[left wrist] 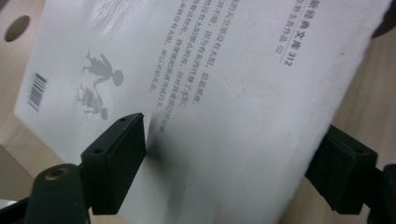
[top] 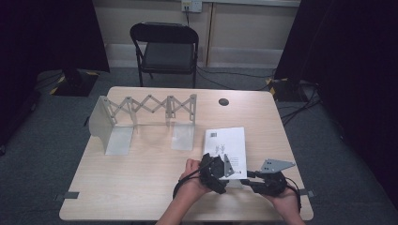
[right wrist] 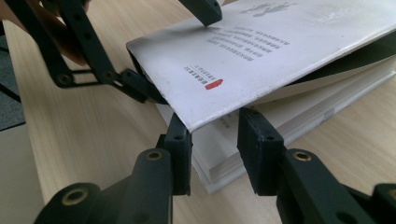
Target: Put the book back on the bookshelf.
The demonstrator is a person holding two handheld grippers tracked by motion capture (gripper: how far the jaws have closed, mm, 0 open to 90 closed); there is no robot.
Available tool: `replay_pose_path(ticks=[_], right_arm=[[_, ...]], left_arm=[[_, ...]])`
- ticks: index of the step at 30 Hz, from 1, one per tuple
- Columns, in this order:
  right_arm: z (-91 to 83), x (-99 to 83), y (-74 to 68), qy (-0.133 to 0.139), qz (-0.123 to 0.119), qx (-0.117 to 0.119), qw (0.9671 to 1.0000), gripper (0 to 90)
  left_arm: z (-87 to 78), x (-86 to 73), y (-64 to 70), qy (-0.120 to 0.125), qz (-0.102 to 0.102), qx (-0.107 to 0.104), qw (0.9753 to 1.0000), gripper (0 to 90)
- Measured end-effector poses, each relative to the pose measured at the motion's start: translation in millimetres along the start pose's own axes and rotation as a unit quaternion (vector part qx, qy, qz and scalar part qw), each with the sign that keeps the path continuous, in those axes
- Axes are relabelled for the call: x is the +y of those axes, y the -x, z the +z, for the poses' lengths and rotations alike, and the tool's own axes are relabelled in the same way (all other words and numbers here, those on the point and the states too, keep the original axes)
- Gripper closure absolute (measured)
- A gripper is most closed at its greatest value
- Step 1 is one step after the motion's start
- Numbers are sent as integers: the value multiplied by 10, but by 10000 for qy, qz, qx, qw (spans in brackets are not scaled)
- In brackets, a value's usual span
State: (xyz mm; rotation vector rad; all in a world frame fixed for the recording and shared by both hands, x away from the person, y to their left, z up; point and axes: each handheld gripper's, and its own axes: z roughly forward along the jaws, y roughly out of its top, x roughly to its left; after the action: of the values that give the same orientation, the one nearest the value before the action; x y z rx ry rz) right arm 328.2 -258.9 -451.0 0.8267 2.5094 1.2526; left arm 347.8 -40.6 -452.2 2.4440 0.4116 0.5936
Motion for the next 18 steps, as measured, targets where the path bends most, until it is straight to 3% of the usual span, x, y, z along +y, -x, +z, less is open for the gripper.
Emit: replay_pose_path(ticks=[4, 7, 12, 16, 18], right_arm=[[-4, 36, -5, -28, 4, -1, 10000, 619], [-17, 43, 4, 58, 40, 124, 9999, 565], [-4, -19, 11, -189, -137, -81, 9997, 510], [52, -64, 80, -275, 48, -263, 9993, 527], [86, -18, 97, -254, 110, -352, 9990, 539]], left_arm=[[-59, -4, -12, 139, -29, -22, 9999, 291], [-97, -10, -30, 171, -108, -95, 9997, 321], [-112, -19, -40, 184, -199, -127, 9996, 326], [-104, -23, -37, 183, -183, -153, 9995, 325], [-86, -8, -23, 22, -39, -148, 9999, 317]])
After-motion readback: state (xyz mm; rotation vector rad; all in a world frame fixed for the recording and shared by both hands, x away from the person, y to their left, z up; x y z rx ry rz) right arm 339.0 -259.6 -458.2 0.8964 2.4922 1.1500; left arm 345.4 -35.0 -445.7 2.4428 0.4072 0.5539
